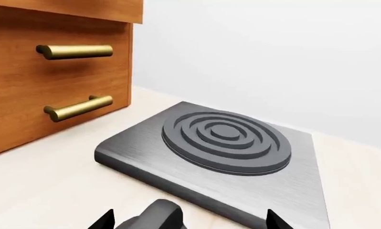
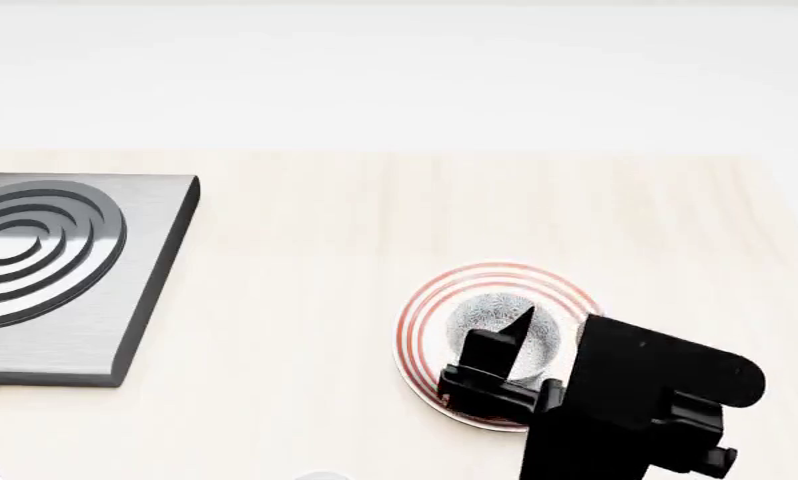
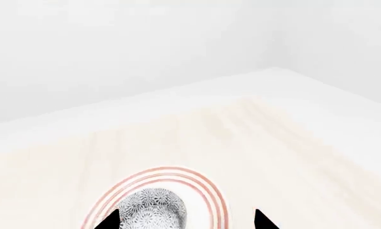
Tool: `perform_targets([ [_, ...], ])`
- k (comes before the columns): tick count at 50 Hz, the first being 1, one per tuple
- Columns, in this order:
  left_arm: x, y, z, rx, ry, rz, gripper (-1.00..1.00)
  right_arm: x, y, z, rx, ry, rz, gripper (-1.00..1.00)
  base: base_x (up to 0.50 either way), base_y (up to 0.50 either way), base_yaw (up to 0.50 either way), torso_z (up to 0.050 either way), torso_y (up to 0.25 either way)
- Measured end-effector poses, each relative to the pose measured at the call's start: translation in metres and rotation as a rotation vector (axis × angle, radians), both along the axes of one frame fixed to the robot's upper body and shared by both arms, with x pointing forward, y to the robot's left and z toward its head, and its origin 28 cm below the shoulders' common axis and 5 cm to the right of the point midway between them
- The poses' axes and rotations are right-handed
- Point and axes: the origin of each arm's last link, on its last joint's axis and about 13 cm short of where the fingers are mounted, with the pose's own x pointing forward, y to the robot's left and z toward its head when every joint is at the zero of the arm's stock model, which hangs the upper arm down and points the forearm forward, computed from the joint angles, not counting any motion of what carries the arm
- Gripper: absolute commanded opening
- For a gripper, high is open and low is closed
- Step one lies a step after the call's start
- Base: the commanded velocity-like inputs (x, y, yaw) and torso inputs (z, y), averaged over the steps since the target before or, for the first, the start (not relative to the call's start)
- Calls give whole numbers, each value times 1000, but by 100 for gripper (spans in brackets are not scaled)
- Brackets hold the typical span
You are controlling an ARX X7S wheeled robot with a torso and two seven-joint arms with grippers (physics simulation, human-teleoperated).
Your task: Pick the akita bowl between the plate and the ramekin and place it on the plate.
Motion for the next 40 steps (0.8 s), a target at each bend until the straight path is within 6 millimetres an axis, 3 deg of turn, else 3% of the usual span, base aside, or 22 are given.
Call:
perform_targets([
  [21,-1,-2,2,-7,-6,-7,100,-21,-6,-30,-104,-103,-72,100,0,0,0,0,0],
  [40,-4,-3,11,-20,-35,-16,100,-44,-17,-30,-181,-173,-158,100,0,0,0,0,0],
])
